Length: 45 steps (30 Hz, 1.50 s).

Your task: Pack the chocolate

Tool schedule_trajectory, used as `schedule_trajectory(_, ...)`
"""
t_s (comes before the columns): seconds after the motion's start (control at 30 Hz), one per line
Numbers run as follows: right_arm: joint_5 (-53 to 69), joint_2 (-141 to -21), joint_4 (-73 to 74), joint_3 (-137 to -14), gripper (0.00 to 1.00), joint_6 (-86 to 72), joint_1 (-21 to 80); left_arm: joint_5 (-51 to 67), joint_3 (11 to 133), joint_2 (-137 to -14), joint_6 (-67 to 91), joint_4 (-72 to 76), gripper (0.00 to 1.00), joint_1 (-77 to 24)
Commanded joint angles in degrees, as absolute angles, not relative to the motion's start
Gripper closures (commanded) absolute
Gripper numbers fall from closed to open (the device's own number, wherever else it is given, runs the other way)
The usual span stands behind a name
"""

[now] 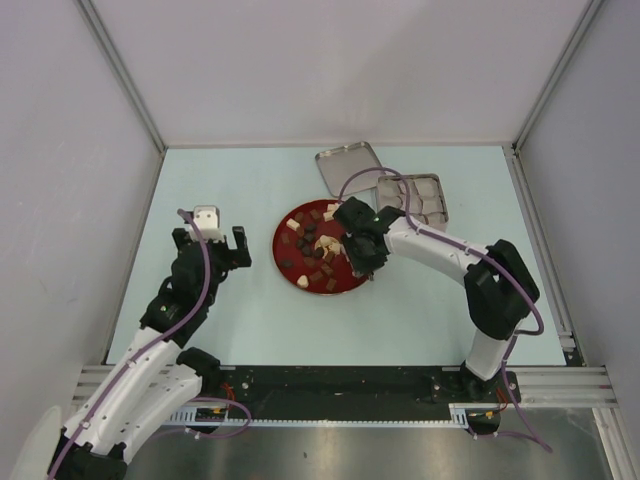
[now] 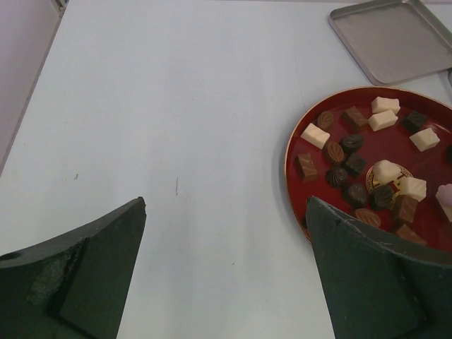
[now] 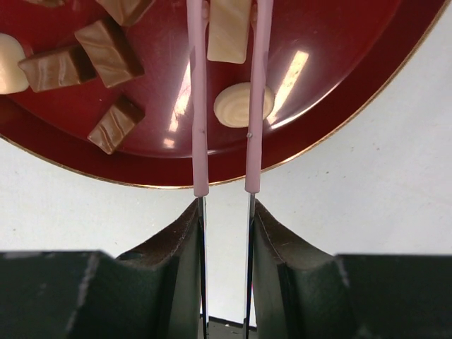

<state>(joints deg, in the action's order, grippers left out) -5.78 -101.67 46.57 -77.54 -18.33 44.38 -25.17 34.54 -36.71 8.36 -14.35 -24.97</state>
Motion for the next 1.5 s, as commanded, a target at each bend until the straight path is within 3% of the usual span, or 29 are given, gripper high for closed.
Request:
schedule_trajectory(0.0,-6.9,-95.5,44.3,-80.2,0.94,-15.5,41.0,-25.8,34.8,-35.8,7.8,-14.1,0.00,-24.5)
schedule_trajectory(0.63,-4.0,-97.7,32.4,-85.3,0.95,-3.3,11.8,-27.9,34.6,-33.7,7.5,-13.9,0.00,-23.4)
schedule_trajectory(1.47,1.1,-111.8,27.6,-90.2,0.94,-0.2,4.6,-27.8,34.5,-33.7,7.0,-13.9,0.00,-22.1)
